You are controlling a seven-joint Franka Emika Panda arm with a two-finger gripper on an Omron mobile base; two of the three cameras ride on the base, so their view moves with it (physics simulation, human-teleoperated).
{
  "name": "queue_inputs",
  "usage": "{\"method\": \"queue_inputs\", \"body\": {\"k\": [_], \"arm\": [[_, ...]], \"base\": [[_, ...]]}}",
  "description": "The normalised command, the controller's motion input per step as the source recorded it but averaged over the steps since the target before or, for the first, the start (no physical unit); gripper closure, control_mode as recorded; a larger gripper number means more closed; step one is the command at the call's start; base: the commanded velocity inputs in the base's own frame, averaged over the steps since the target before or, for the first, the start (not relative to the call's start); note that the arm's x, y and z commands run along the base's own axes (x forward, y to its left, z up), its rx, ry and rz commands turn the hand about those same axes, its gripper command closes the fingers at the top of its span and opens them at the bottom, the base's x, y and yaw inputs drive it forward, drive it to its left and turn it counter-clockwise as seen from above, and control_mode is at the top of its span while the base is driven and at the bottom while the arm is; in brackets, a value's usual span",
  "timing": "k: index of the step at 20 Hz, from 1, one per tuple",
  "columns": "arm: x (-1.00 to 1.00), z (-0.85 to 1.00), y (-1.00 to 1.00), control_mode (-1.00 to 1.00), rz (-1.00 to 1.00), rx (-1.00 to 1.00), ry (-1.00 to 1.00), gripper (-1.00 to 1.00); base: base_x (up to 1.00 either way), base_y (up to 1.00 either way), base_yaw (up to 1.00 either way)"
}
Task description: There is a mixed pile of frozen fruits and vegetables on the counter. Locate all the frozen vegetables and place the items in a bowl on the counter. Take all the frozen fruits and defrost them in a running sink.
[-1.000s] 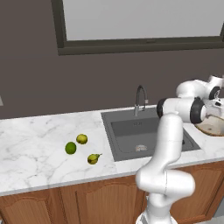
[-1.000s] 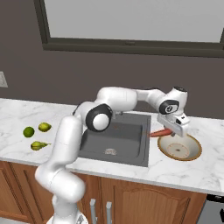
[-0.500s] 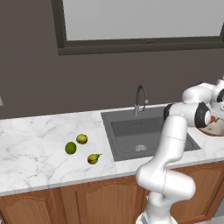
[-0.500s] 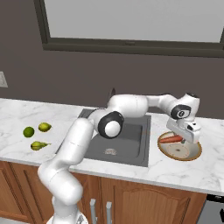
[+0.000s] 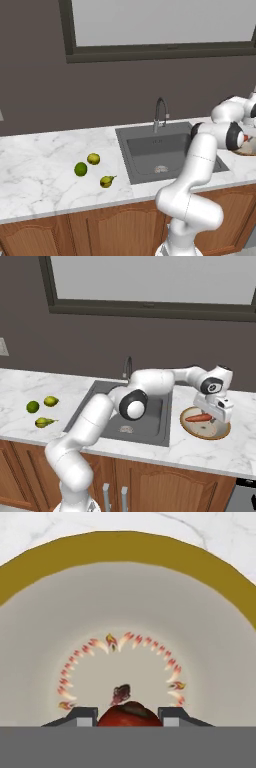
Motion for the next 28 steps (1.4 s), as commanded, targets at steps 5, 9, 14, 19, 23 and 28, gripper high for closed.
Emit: {"method": "queue_inputs", "body": {"k": [5,9,14,19,23,28], "arm": [[0.0,-0.24,0.0,-1.0,0.0,0.0,0.05,1.0],[0.0,-0.29,0.0,-1.0,0.0,0.0,0.06,1.0],[0.0,-0.15,0.0,-1.0,0.0,0.0,0.02,1.0],[0.05,-0.04,-0.04,-1.0,-0.01,0.0,0.02,-1.0],[-0.01,0.0,0.0,-1.0,0.0,0.0,0.01,-1.0],[-0.26,0.15,0.0,-1.0,0.01,0.0,-0.02,-1.0]], "base": [[0.0,0.0,0.0],[0.0,0.0,0.0],[0.0,0.0,0.0],[0.0,0.0,0.0],[0.0,0.0,0.0],[0.0,0.0,0.0]]}}
